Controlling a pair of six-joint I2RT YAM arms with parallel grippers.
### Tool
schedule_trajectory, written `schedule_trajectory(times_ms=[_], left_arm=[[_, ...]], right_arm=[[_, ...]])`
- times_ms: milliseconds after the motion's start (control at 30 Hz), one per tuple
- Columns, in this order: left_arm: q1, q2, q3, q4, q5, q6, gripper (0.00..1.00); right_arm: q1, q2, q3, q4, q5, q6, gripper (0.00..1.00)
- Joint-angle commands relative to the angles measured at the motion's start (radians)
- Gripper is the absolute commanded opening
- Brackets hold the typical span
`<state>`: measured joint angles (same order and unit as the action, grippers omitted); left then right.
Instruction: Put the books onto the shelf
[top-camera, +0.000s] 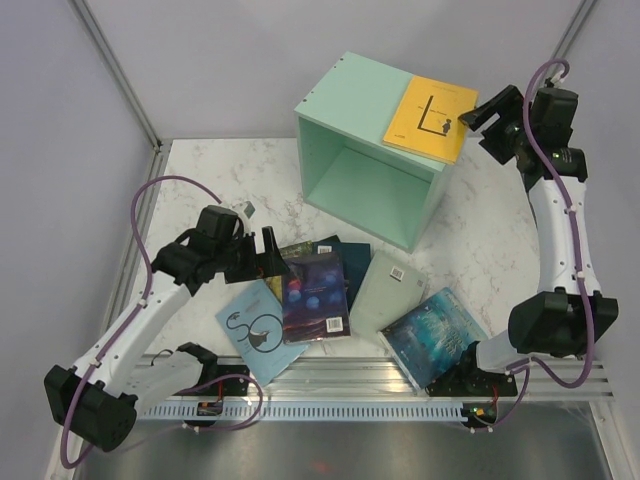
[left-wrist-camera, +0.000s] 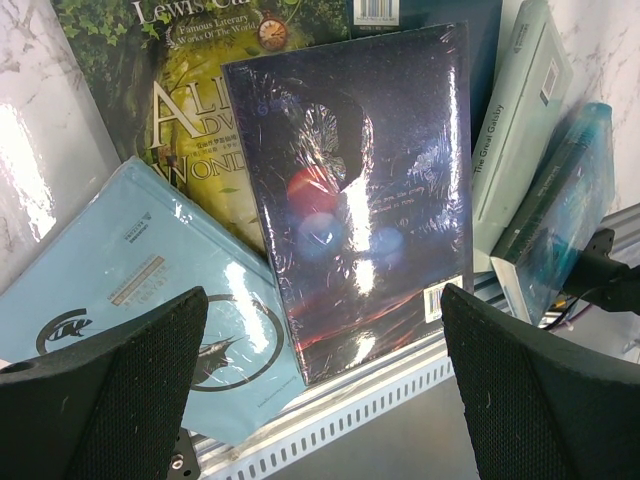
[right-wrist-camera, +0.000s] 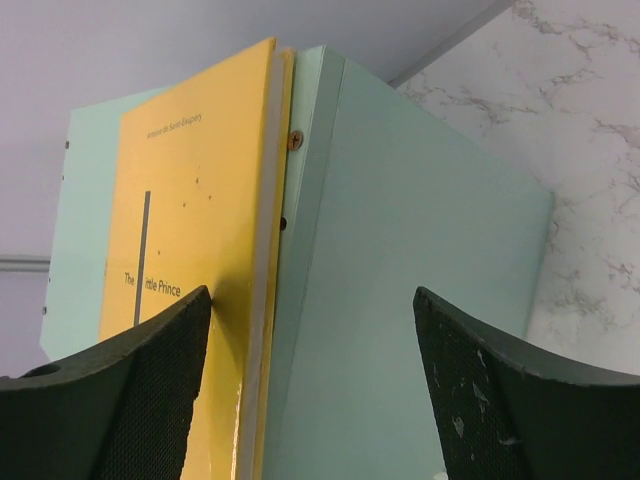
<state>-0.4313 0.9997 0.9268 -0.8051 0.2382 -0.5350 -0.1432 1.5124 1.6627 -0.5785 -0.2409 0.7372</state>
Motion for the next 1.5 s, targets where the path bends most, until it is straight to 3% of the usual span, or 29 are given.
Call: schedule_trajectory(times_ms=[0, 300, 467, 667, 733, 767, 800, 867, 1000, 1133, 1467], left_arm=[[0.006, -0.024, 0.020, 0.030, 0.015, 0.033, 1.00], [0.006, -0.053, 0.006, 0.021, 0.012, 0.030, 1.00], [0.006, -0.067, -0.023, 0.017, 0.016, 0.021, 1.00], [0.006, -0.081, -0.098, 0.026, 0.041, 0.001, 1.00], [0.008, -0.081, -0.115, 0.035, 0.046, 0.000, 1.00], [0.008, -0.076, -0.132, 0.046, 0.049, 0.000, 1.00], [0.008, -0.070, -0.137, 0.053, 0.053, -0.002, 1.00], [0.008, -0.049, -0.140, 0.070, 0.065, -0.003, 1.00], [0.008, -0.004, -0.138, 0.095, 0.088, -0.023, 1.00], [0.008, 0.013, -0.198, 0.158, 0.121, -0.057, 1.00], [0.008, 0.083, -0.287, 0.322, 0.194, -0.128, 1.00]], right_arm=[[-0.004, 0.006, -0.064, -0.256, 0.086, -0.116, 0.84], [-0.006, -0.056, -0.021, -0.198, -0.020, -0.128, 0.85], [0.031, -0.144, 0.006, -0.244, 0.101, -0.092, 0.85], [0.298, -0.400, -0.150, -0.268, 0.325, -0.046, 0.83], [0.419, -0.495, -0.239, -0.169, 0.263, -0.027, 0.82], [0.456, -0.523, -0.359, -0.109, 0.203, -0.028, 0.82], [0.534, -0.559, -0.416, -0.051, 0.086, -0.009, 0.83], [0.681, -0.557, -0.531, 0.028, 0.063, 0.022, 0.83], [0.898, -0.517, -0.636, 0.068, 0.186, 0.050, 0.85], [0.939, -0.425, -0.765, 0.224, 0.114, 0.106, 0.85], [0.958, -0.212, -0.854, 0.419, 0.077, 0.108, 0.85]])
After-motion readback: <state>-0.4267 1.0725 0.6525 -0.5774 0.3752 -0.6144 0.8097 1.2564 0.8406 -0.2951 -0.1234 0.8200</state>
